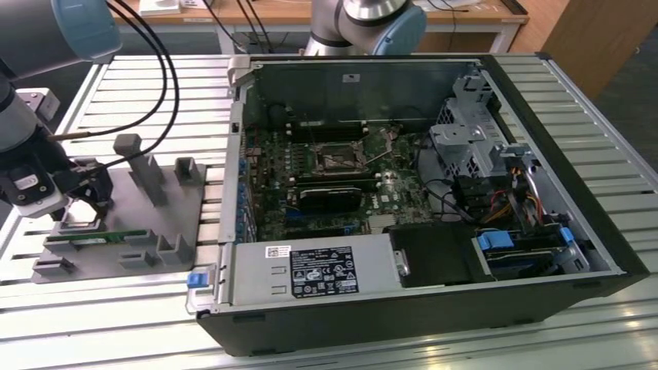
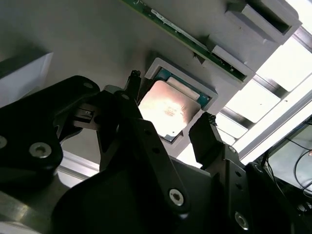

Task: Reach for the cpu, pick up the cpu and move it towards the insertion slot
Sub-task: 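Pick up the cpu and move it towards the insertion slot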

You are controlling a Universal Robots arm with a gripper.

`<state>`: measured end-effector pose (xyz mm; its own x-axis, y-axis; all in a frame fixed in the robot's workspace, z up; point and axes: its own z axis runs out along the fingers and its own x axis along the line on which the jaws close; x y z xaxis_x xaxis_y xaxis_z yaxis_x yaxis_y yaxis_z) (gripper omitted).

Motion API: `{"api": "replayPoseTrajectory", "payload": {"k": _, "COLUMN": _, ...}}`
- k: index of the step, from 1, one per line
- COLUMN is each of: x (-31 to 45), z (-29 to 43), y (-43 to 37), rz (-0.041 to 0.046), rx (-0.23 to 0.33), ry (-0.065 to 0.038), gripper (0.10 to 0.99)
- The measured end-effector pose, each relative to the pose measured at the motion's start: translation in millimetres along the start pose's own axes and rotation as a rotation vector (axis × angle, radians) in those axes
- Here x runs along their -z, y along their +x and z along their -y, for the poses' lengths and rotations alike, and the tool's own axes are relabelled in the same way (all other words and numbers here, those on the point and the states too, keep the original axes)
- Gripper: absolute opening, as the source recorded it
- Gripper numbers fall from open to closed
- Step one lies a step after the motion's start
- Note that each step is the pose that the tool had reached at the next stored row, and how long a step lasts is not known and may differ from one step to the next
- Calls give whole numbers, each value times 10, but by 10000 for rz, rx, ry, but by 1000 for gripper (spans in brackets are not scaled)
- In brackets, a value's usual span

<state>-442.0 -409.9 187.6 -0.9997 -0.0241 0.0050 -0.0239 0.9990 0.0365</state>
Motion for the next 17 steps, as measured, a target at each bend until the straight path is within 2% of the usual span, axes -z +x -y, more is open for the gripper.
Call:
{"api": "replayPoseTrajectory", "payload": {"k": 3, "x": -14, "z": -5, "y": 2, "rz": 0, "rx": 1, "ry": -5, "gripper": 667}}
{"api": "replayPoseTrajectory", "payload": {"k": 4, "x": -17, "z": -6, "y": 3, "rz": -1, "rx": 1, "ry": -8, "gripper": 600}}
{"api": "replayPoseTrajectory", "payload": {"k": 6, "x": -18, "z": -7, "y": 4, "rz": -4, "rx": 1, "ry": -10, "gripper": 600}}
{"api": "replayPoseTrajectory", "payload": {"k": 7, "x": -19, "z": -7, "y": 4, "rz": -3, "rx": 1, "ry": -13, "gripper": 533}}
{"api": "replayPoseTrajectory", "payload": {"k": 14, "x": -16, "z": -8, "y": 3, "rz": 4, "rx": 1, "ry": -20, "gripper": 533}}
{"api": "replayPoseTrajectory", "payload": {"k": 17, "x": 17, "z": -9, "y": 3, "rz": 2, "rx": 1, "ry": -18, "gripper": 533}}
